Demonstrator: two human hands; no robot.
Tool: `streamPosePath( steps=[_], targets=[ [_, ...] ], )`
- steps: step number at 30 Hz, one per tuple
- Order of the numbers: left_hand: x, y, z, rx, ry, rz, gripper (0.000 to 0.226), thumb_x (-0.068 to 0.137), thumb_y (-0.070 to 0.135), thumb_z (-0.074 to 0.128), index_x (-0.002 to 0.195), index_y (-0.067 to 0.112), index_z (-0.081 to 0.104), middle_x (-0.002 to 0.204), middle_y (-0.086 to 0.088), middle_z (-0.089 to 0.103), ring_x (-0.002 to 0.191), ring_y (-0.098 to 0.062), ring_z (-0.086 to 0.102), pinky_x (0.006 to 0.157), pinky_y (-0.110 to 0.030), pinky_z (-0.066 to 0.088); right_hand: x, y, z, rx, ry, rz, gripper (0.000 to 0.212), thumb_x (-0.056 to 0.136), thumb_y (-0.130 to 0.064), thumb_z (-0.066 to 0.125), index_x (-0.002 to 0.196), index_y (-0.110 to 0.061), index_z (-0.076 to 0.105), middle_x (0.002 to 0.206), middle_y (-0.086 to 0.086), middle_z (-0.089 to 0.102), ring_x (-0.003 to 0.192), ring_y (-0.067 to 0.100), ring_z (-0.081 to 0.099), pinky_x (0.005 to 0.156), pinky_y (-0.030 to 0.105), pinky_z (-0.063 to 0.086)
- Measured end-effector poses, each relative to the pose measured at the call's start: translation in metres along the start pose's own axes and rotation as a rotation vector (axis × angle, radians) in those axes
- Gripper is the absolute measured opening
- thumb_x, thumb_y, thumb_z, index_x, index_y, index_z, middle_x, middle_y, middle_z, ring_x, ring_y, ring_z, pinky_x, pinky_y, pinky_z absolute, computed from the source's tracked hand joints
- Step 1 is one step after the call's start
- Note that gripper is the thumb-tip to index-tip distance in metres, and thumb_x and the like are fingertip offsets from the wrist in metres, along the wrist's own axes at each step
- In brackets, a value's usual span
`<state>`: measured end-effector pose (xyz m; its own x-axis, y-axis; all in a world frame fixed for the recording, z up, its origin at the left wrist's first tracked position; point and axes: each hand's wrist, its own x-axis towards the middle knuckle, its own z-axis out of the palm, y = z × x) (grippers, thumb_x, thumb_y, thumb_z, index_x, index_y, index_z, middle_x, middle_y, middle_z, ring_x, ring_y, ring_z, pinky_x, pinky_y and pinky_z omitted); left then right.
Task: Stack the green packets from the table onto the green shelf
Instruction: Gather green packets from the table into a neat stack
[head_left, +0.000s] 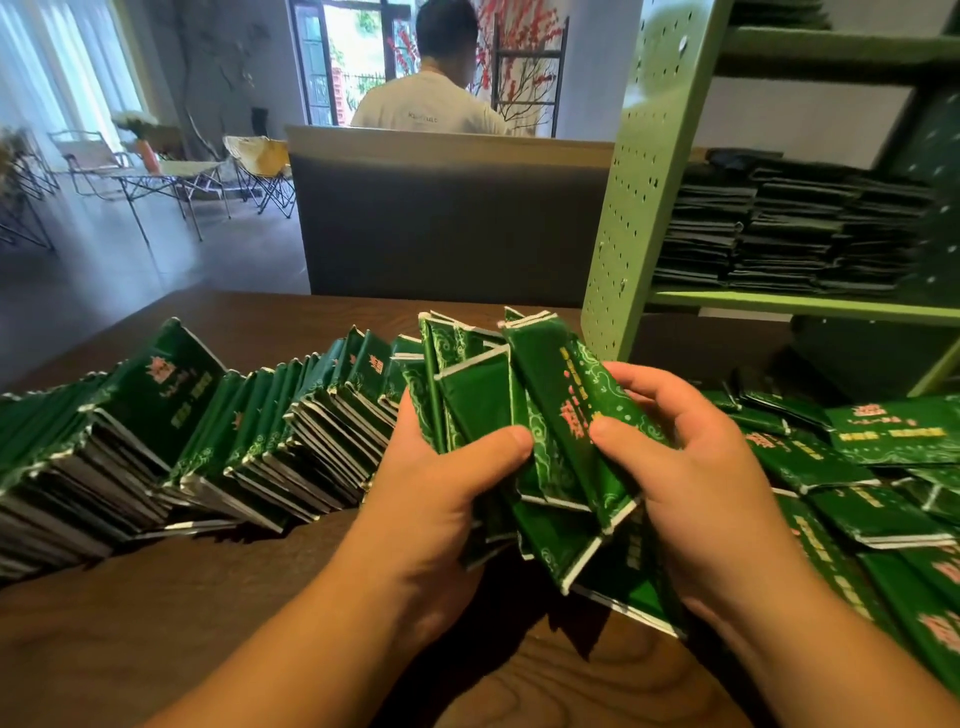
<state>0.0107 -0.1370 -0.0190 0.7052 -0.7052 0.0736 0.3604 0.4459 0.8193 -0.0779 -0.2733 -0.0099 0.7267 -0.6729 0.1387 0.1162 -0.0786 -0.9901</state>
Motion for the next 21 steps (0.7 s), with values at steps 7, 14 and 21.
streamPosePath(
  steps=[7, 14, 21],
  targets=[
    [-0.001, 0.004, -0.003, 0.051, -0.073, 0.080, 0.078, 0.062, 0.002, 0.076, 0.135, 0.008, 0.051, 0.115, -0.025, 0.071, 0.096, -0.042, 0.073, 0.069, -0.045, 0.060, 0.006, -0.002, -0.007, -0.072, -0.026, 0.066, 0.051, 0.064, -0.039, 0.082, 0.105, -0.014, 0.065, 0.113, 0.006, 0.073, 0.084, 0.011, 0.076, 0.068, 0.025, 0.059],
    [-0.004, -0.001, -0.005, 0.059, -0.134, 0.131, 0.083, 0.048, 0.008, 0.066, 0.130, 0.010, 0.054, 0.104, -0.023, 0.073, 0.086, -0.037, 0.074, 0.062, -0.042, 0.059, 0.004, -0.001, -0.019, 0.437, -0.591, 0.262, 0.085, 0.053, -0.014, 0.096, 0.130, -0.001, 0.060, 0.122, 0.030, 0.068, 0.110, 0.044, 0.069, 0.085, 0.052, 0.059],
    [0.003, 0.003, -0.009, 0.521, 0.040, 0.405, 0.033, 0.075, 0.019, 0.057, 0.091, 0.042, 0.074, 0.100, 0.009, 0.074, 0.095, -0.007, 0.070, 0.079, -0.030, 0.055, -0.001, -0.005, -0.011, 0.157, -0.328, 0.118, 0.060, 0.058, 0.000, 0.076, 0.116, -0.009, 0.063, 0.104, 0.019, 0.076, 0.097, 0.037, 0.074, 0.084, 0.055, 0.060]
  ],
)
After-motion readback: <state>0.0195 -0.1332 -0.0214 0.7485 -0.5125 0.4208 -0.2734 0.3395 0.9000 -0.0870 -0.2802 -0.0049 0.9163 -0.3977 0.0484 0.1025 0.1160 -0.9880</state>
